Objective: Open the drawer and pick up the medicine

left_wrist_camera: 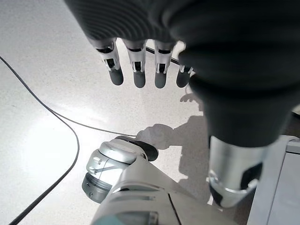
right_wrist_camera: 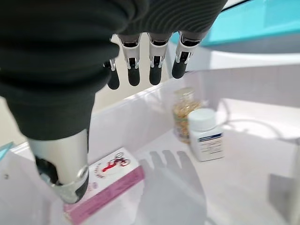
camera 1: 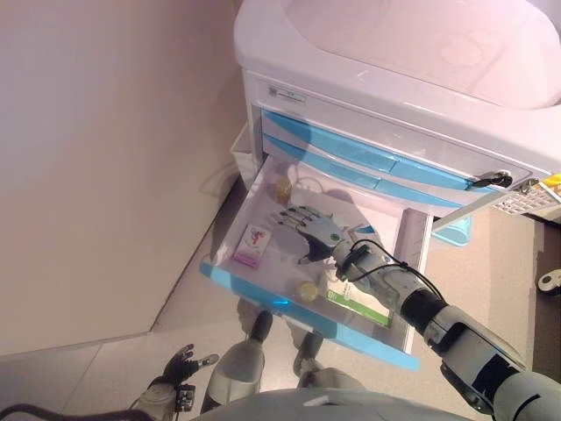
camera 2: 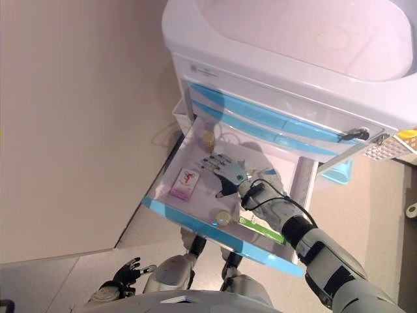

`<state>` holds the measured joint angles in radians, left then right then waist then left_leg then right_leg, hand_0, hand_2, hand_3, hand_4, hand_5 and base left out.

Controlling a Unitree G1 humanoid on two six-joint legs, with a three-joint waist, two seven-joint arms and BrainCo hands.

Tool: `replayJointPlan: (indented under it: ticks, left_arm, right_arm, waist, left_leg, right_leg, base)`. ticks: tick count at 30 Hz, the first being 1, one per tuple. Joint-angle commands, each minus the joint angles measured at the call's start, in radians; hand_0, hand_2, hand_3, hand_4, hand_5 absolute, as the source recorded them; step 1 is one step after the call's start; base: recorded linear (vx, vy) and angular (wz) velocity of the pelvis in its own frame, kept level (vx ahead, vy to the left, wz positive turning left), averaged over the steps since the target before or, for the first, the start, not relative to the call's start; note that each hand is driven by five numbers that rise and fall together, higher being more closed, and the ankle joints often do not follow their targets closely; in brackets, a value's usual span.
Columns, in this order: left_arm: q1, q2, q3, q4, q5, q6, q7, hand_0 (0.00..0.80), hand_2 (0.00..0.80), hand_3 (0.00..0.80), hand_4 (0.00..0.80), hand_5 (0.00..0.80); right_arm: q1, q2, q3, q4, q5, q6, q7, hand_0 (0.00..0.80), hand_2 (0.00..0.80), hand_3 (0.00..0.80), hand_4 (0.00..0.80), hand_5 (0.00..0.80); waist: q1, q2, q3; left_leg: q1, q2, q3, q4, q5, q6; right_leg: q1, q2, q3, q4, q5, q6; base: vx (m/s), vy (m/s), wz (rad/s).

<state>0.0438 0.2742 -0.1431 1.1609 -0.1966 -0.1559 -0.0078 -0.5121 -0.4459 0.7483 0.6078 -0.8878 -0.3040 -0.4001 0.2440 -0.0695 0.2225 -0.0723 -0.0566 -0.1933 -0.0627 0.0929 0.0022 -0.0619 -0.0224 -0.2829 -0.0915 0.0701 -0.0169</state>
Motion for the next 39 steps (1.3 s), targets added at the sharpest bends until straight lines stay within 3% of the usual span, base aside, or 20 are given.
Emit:
replayJointPlan:
  ticks: [1, 9, 15, 24, 39]
  left_arm:
    - [0.030, 0.002, -0.025, 0.033, -0.005, 0.003, 0.006, 0.000, 0.000, 0.000, 0.000, 0.000]
    - [0.025, 0.025, -0.007, 0.032, 0.003, 0.010, 0.005, 0.000, 0.000, 0.000, 0.000, 0.000]
    - [0.015, 0.049, 0.009, 0.035, 0.001, 0.023, 0.007, 0.000, 0.000, 0.000, 0.000, 0.000]
    - [-0.002, 0.057, 0.009, 0.039, 0.007, 0.022, 0.003, 0.000, 0.000, 0.000, 0.000, 0.000]
    - [-0.007, 0.041, 0.006, 0.045, 0.018, 0.013, 0.002, 0.000, 0.000, 0.000, 0.000, 0.000]
  right_arm:
    - [-0.011, -0.035, -0.004, -0.099, -0.040, -0.030, -0.025, 0.000, 0.000, 0.000, 0.000, 0.000]
    - [0.000, -0.114, 0.031, -0.108, -0.154, -0.063, 0.013, 0.000, 0.000, 0.000, 0.000, 0.000]
    - [0.012, -0.168, 0.081, -0.128, -0.194, -0.164, 0.081, 0.000, 0.000, 0.000, 0.000, 0.000]
    - [0.003, -0.172, 0.146, -0.132, -0.088, -0.270, 0.207, 0.000, 0.000, 0.000, 0.000, 0.000]
    - [0.018, -0.121, 0.157, -0.131, -0.093, -0.259, 0.220, 0.000, 0.000, 0.000, 0.000, 0.000]
  waist:
    - [0.000, -0.009, -0.019]
    - [-0.003, -0.032, -0.019]
    - [-0.007, -0.053, -0.020]
    - [0.003, -0.059, -0.015]
    - [0.010, -0.045, -0.010]
  left_leg:
    - [0.006, -0.033, 0.018, -0.025, -0.050, 0.011]
    - [0.009, -0.027, 0.026, -0.025, -0.055, 0.014]
    - [0.009, -0.021, 0.029, -0.025, -0.058, 0.014]
    - [0.007, -0.021, 0.021, -0.025, -0.058, 0.011]
    - [-0.007, -0.025, 0.011, -0.025, -0.051, 0.008]
  right_leg:
    - [0.067, -0.006, 0.020, 0.046, -0.058, 0.063]
    - [0.069, -0.001, 0.029, 0.044, -0.056, 0.067]
    - [0.067, 0.004, 0.037, 0.044, -0.056, 0.070]
    - [0.069, 0.004, 0.034, 0.041, -0.060, 0.067]
    - [0.061, -0.001, 0.025, 0.042, -0.062, 0.065]
  base:
    - [0.009, -0.022, -0.05]
    - [0.004, -0.036, -0.05]
    - [0.002, -0.042, -0.03]
    - [0.000, 0.000, 0.00]
    - [0.000, 0.000, 0.00]
